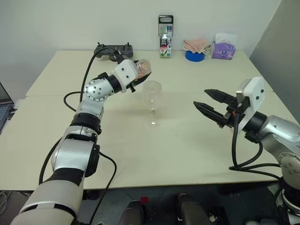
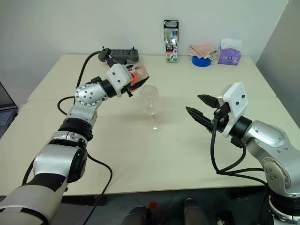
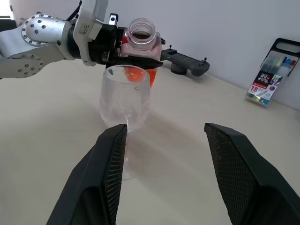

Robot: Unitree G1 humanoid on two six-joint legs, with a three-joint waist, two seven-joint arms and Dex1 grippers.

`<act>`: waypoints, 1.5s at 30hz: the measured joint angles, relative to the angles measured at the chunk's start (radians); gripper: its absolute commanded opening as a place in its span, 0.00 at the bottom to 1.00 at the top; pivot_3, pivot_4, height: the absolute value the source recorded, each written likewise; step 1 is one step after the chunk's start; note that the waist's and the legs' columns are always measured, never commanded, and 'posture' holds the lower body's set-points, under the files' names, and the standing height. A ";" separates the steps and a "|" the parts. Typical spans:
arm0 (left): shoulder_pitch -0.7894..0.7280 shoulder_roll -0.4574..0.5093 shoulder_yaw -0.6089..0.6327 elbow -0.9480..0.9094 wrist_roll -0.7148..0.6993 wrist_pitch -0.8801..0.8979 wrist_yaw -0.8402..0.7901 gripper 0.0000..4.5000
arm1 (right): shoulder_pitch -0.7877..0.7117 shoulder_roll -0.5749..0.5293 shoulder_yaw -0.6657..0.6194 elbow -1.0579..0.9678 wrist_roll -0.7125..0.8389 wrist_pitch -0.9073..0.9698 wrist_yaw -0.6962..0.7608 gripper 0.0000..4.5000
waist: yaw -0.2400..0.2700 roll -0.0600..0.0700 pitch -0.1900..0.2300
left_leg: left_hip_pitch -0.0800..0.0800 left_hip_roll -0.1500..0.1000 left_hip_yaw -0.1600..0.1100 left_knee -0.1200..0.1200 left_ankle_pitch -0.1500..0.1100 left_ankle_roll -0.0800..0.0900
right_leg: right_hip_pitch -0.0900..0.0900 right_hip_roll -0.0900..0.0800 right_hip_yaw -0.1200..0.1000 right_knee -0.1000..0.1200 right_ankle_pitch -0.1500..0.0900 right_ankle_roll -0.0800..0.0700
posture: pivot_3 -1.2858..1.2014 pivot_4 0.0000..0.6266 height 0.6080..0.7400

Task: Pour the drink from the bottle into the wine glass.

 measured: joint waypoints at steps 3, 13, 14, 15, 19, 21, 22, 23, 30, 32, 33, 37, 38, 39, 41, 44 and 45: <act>0.000 0.004 -0.003 0.014 0.025 -0.023 0.023 0.38 | -0.001 0.005 0.002 0.001 -0.002 -0.007 -0.013 0.63 | 0.000 0.000 0.000 | 0.000 0.000 0.000 0.000 0.000 0.000 | 0.000 0.000 0.000 0.000 0.000 0.000 | 0.52 0.24 1.00; -0.032 0.049 -0.080 0.033 0.171 -0.139 0.131 0.38 | -0.004 0.001 0.022 0.004 -0.008 -0.015 -0.012 0.63 | 0.001 0.000 0.000 | 0.000 0.000 0.000 0.000 0.000 0.000 | 0.000 0.000 0.000 0.000 0.000 0.000 | 0.52 0.24 1.00; -0.032 0.049 -0.085 0.033 0.180 -0.145 0.136 0.38 | -0.004 -0.001 0.023 0.003 -0.006 -0.015 -0.009 0.63 | 0.001 0.000 0.000 | 0.000 0.000 0.000 0.000 0.000 0.000 | 0.000 0.000 0.000 0.000 0.000 0.000 | 0.52 0.24 1.00; -0.032 0.049 -0.090 0.034 0.189 -0.155 0.144 0.38 | -0.004 -0.005 0.026 0.003 0.000 -0.014 -0.005 0.63 | 0.001 0.000 0.000 | 0.000 0.000 0.000 0.000 0.000 0.000 | 0.000 0.000 0.000 0.000 0.000 0.000 | 0.52 0.24 1.00; -0.051 0.060 -0.123 0.037 0.242 -0.191 0.181 0.38 | 0.003 -0.032 0.049 -0.016 0.038 0.005 0.033 0.63 | 0.001 0.000 0.000 | 0.000 0.000 0.000 0.000 0.000 0.000 | 0.000 0.000 0.000 0.000 0.000 0.000 | 0.52 0.24 1.00; -0.063 0.077 -0.138 0.038 0.269 -0.213 0.210 0.38 | 0.008 -0.040 0.058 -0.026 0.055 0.012 0.044 0.63 | -0.001 0.000 0.000 | 0.000 0.000 0.000 0.000 0.000 0.000 | 0.000 0.000 0.000 0.000 0.000 0.000 | 0.52 0.24 1.00; -0.070 0.086 -0.147 0.038 0.284 -0.225 0.224 0.38 | 0.008 -0.044 0.058 -0.027 0.061 0.013 0.047 0.63 | -0.001 0.000 0.000 | 0.000 0.000 0.000 0.000 0.000 0.000 | 0.000 0.000 0.000 0.000 0.000 0.000 | 0.52 0.24 1.00; -0.075 0.094 -0.153 0.040 0.299 -0.235 0.239 0.38 | 0.008 -0.049 0.059 -0.028 0.066 0.015 0.051 0.63 | 0.000 0.000 0.000 | 0.000 0.000 0.000 0.000 0.000 0.000 | 0.000 0.000 0.000 0.000 0.000 0.000 | 0.52 0.24 1.00; -0.090 0.126 -0.199 0.068 0.392 -0.293 0.348 0.38 | 0.005 -0.053 0.058 -0.028 0.072 0.024 0.029 0.63 | 0.001 0.000 0.000 | 0.000 0.000 0.000 0.001 0.000 0.000 | 0.001 0.000 0.000 0.000 0.000 0.000 | 0.52 0.24 1.00; -0.096 0.140 -0.220 0.070 0.422 -0.312 0.379 0.38 | 0.000 -0.045 0.056 -0.026 0.082 0.038 0.008 0.63 | 0.000 0.000 0.000 | 0.000 0.000 0.000 0.000 0.000 0.000 | 0.001 0.000 0.000 0.001 0.000 0.000 | 0.52 0.24 1.00; -0.100 0.144 -0.228 0.070 0.431 -0.317 0.389 0.38 | -0.002 -0.044 0.055 -0.023 0.088 0.043 0.001 0.63 | 0.000 0.000 0.000 | 0.000 0.000 0.000 0.000 0.000 0.000 | 0.001 0.000 0.000 0.001 0.000 0.000 | 0.52 0.24 1.00; -0.109 0.155 -0.247 0.071 0.462 -0.337 0.434 0.38 | -0.017 -0.040 0.046 -0.021 0.110 0.053 -0.019 0.83 | 0.001 0.000 0.000 | 0.000 0.000 0.000 0.001 0.000 0.000 | 0.001 0.000 0.000 0.001 0.000 0.000 | 0.52 0.24 1.00; -0.111 0.157 -0.251 0.072 0.468 -0.339 0.441 0.38 | -0.018 -0.041 0.046 -0.021 0.110 0.054 -0.020 0.90 | 0.001 0.000 0.000 | 0.000 0.000 0.000 0.001 0.000 0.000 | 0.001 0.000 0.000 0.001 0.000 0.000 | 0.52 0.24 1.00; -0.113 0.159 -0.258 0.074 0.477 -0.341 0.450 0.38 | -0.018 -0.041 0.046 -0.020 0.110 0.054 -0.020 0.99 | 0.001 0.000 0.000 | 0.000 0.000 0.000 0.001 0.000 0.000 | 0.001 0.000 0.000 0.001 0.000 0.000 | 0.52 0.24 1.00; -0.118 0.160 -0.266 0.081 0.482 -0.344 0.454 0.38 | -0.018 -0.043 0.046 -0.019 0.110 0.054 -0.020 1.00 | 0.001 0.000 0.000 | 0.000 0.000 0.000 0.001 0.000 0.000 | 0.001 0.000 0.000 0.001 0.000 0.000 | 0.52 0.24 1.00; -0.127 0.160 -0.267 0.091 0.487 -0.346 0.463 0.38 | -0.020 -0.043 0.046 -0.019 0.104 0.050 -0.024 1.00 | 0.001 0.000 0.000 | 0.001 0.000 0.000 0.001 0.000 0.000 | 0.001 0.000 0.000 0.001 0.000 0.000 | 0.52 0.24 1.00; -0.128 0.161 -0.268 0.092 0.492 -0.347 0.470 0.38 | -0.025 -0.043 0.047 -0.018 0.100 0.050 -0.028 1.00 | 0.001 0.000 0.000 | 0.000 0.000 0.000 0.001 0.000 0.000 | 0.001 0.000 0.000 0.001 0.000 0.000 | 0.52 0.24 1.00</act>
